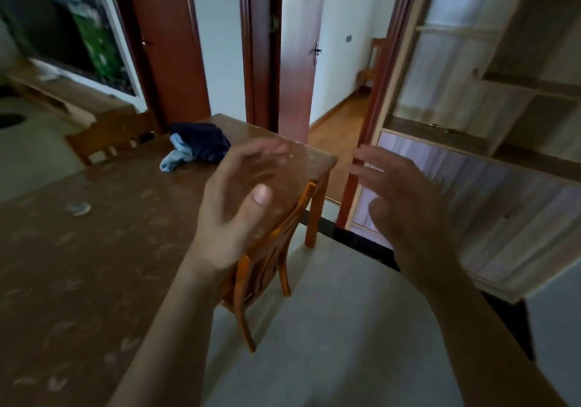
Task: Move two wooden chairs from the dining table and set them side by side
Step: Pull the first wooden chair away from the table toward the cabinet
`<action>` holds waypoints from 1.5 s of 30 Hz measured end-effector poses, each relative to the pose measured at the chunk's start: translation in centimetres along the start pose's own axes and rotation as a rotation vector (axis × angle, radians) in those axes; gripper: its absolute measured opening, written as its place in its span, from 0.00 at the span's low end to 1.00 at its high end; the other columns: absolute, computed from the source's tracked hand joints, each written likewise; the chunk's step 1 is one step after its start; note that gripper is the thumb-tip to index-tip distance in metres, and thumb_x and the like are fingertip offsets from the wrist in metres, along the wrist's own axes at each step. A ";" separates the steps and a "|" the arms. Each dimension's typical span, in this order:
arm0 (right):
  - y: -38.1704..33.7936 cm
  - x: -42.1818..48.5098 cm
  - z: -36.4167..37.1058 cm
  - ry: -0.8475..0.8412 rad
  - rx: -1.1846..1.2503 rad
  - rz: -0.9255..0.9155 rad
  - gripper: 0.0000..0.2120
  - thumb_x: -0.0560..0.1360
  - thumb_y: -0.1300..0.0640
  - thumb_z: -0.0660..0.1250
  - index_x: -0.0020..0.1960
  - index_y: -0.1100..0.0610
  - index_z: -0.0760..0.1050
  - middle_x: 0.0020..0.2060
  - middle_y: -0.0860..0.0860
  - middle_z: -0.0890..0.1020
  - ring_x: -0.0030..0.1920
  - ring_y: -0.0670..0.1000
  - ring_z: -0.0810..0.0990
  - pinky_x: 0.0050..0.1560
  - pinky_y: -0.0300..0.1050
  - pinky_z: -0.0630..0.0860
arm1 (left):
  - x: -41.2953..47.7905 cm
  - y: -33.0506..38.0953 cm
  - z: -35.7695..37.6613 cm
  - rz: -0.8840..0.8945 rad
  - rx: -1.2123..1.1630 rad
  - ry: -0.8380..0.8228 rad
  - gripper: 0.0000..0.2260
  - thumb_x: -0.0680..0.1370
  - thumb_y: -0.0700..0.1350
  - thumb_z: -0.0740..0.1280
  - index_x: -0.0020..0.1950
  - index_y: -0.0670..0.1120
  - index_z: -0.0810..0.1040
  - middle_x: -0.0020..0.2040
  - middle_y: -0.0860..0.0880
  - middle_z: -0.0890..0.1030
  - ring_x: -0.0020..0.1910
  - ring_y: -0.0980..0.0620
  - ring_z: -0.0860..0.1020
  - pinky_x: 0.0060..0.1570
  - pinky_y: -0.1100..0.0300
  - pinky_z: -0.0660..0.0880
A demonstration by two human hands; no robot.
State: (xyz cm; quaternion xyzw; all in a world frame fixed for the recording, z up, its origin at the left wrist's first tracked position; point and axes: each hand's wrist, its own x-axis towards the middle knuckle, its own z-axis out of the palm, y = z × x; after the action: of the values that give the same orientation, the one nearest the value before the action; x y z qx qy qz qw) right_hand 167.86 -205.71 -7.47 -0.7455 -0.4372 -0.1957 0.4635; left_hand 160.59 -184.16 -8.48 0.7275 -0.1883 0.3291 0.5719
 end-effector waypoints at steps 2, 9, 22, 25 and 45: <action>3.2 1.8 0.1 -0.050 -0.002 0.076 0.19 0.82 0.52 0.61 0.68 0.61 0.74 0.67 0.46 0.75 0.68 0.40 0.74 0.68 0.38 0.73 | 1.9 -2.9 0.8 -0.019 0.032 0.059 0.32 0.82 0.67 0.61 0.70 0.41 0.72 0.66 0.43 0.80 0.68 0.44 0.80 0.67 0.48 0.77; 15.2 8.3 1.3 -0.124 0.354 0.148 0.26 0.77 0.45 0.65 0.73 0.53 0.70 0.70 0.47 0.77 0.68 0.47 0.78 0.68 0.43 0.75 | 6.9 -12.7 2.7 -0.246 0.094 0.098 0.30 0.81 0.66 0.64 0.73 0.44 0.75 0.69 0.45 0.80 0.70 0.43 0.78 0.68 0.41 0.76; 40.7 14.8 13.1 -0.848 0.412 0.434 0.50 0.62 0.19 0.66 0.76 0.43 0.65 0.73 0.48 0.74 0.72 0.48 0.73 0.73 0.58 0.68 | 7.7 -33.3 7.8 -1.155 0.215 0.167 0.34 0.74 0.73 0.68 0.75 0.58 0.76 0.67 0.59 0.78 0.63 0.58 0.79 0.67 0.54 0.74; 44.4 14.8 15.7 -1.125 0.279 0.366 0.55 0.59 0.18 0.67 0.79 0.42 0.60 0.75 0.48 0.72 0.76 0.50 0.68 0.72 0.52 0.64 | 6.8 -35.7 9.0 -1.261 0.319 0.018 0.22 0.75 0.67 0.73 0.68 0.70 0.76 0.69 0.57 0.81 0.68 0.54 0.79 0.72 0.52 0.73; 47.7 11.6 25.3 -1.437 -0.371 -0.578 0.14 0.76 0.40 0.65 0.53 0.48 0.82 0.45 0.52 0.87 0.47 0.56 0.86 0.45 0.50 0.79 | 3.3 -39.4 8.1 -1.413 0.815 -0.417 0.08 0.83 0.50 0.67 0.60 0.51 0.80 0.56 0.46 0.85 0.54 0.43 0.84 0.56 0.46 0.80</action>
State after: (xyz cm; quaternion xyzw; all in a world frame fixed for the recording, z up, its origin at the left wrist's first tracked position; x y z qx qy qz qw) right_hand 211.06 -187.39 -36.69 -0.6114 -0.7654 0.1509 -0.1329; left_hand 190.69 -180.77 -35.09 0.8697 0.3429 -0.2053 0.2897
